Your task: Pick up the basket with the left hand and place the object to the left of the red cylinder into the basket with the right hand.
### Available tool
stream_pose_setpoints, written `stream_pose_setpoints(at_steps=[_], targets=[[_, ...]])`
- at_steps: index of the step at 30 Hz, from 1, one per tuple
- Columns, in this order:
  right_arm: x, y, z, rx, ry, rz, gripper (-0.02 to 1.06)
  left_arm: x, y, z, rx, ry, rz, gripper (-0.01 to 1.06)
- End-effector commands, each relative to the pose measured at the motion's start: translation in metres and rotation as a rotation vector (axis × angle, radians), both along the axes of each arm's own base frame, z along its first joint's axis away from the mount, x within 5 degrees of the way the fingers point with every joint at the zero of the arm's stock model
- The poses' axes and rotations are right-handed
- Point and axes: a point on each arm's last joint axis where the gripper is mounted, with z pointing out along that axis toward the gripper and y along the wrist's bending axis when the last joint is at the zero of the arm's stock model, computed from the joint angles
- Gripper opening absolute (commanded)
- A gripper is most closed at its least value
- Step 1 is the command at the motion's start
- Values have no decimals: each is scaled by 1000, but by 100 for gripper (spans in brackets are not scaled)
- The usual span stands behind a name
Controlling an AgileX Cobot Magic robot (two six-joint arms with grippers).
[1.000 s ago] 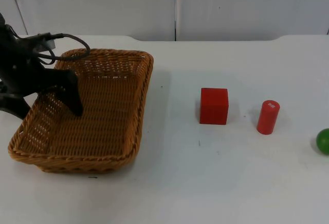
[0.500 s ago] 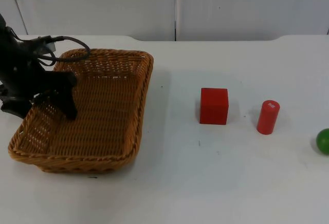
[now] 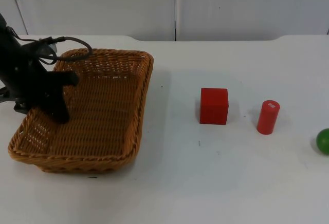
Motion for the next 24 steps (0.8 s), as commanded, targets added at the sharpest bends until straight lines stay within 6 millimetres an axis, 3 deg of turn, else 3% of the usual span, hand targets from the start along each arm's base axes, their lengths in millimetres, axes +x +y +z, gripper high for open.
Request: stream_pose_setpoints(at_steps=[1, 7, 19, 24], targets=[[0, 0, 0, -6, 0, -3, 105, 0, 0, 1, -15, 9, 12, 24], [0, 0, 0, -6, 0, -3, 105, 0, -1, 1, -18, 13, 13, -1], [0, 0, 0, -6, 0, -3, 105, -3, -5, 6, -72, 50, 24, 0], [0, 0, 0, -6, 0, -3, 105, -5, -6, 27, -79, 31, 38, 0]])
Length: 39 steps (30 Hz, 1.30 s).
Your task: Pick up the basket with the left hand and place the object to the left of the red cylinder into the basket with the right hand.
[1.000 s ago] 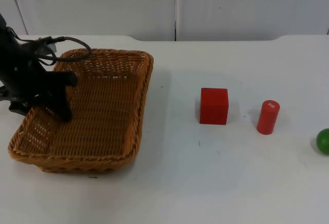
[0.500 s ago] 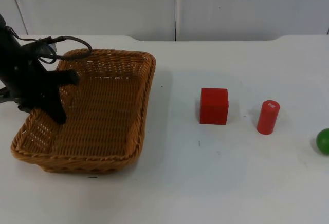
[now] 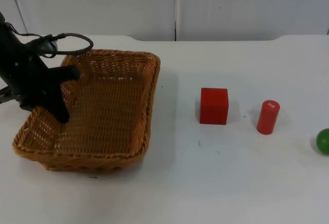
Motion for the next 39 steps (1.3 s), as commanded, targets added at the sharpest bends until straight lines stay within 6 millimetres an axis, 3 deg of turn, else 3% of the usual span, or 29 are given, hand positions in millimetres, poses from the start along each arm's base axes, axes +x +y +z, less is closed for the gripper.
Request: stream_pose_setpoints(at_steps=[1, 8, 16, 19, 31, 39], targets=[[0, 0, 0, -6, 0, -3, 105, -1, -2, 25, -22, -31, 22, 0], [0, 0, 0, -6, 0, -3, 105, -10, -4, 69, -50, -47, 27, 0], [0, 0, 0, -6, 0, -3, 105, -25, -8, 102, -74, -28, -7, 0], [0, 0, 0, -6, 0, -3, 105, -37, -8, 125, -76, -58, -6, 0], [0, 0, 0, -6, 0, -3, 105, -85, -10, 171, -73, -112, -14, 0], [0, 0, 0, -4, 0, -2, 105, -103, -7, 203, -29, -198, 15, 0]])
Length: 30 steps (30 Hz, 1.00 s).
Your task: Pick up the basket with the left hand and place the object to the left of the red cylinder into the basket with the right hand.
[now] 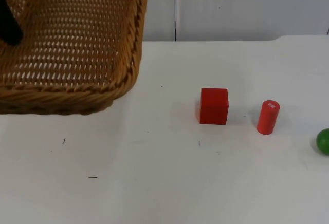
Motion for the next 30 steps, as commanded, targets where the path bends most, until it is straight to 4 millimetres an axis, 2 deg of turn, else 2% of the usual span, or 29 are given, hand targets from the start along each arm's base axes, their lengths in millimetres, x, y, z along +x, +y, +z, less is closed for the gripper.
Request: stream_pose_setpoints(at_steps=[1, 7, 12, 25, 29, 30], targets=[[0, 0, -1, 1, -1, -1, 105, -9, -2, 14, -19, -31, 18, 0], [0, 0, -1, 3, -1, 0, 105, -24, -2, 37, -14, -98, 42, 0], [0, 1, -1, 5, -1, 2, 105, -29, -2, 42, -18, -112, 56, 0], [0, 1, -1, 6, -1, 3, 105, -28, -2, 38, -29, -88, 77, 0], [0, 1, -1, 6, -1, 3, 105, -28, -3, 14, -24, -8, 51, 0], [0, 1, -1, 6, -1, 3, 105, -28, -3, 14, -24, -8, 51, 0]])
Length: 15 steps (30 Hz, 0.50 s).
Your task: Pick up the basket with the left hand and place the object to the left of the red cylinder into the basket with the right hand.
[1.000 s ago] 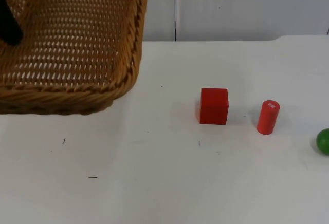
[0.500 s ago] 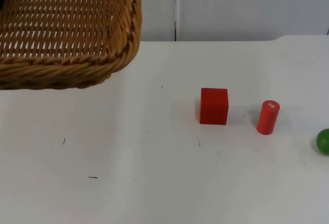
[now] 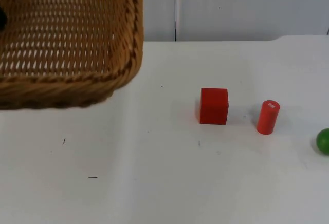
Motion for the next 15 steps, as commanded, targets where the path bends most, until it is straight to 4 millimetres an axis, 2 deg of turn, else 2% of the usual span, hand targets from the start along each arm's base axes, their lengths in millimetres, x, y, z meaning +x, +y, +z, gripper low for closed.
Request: stream_pose_setpoints(at_steps=[1, 15], targets=[[0, 0, -1, 3, -1, 1, 105, 0, -3, -5, -14, 9, -16, 0], [0, 1, 0, 8, -7, 4, 105, -1, -6, -1, -46, -1, -14, 0]])
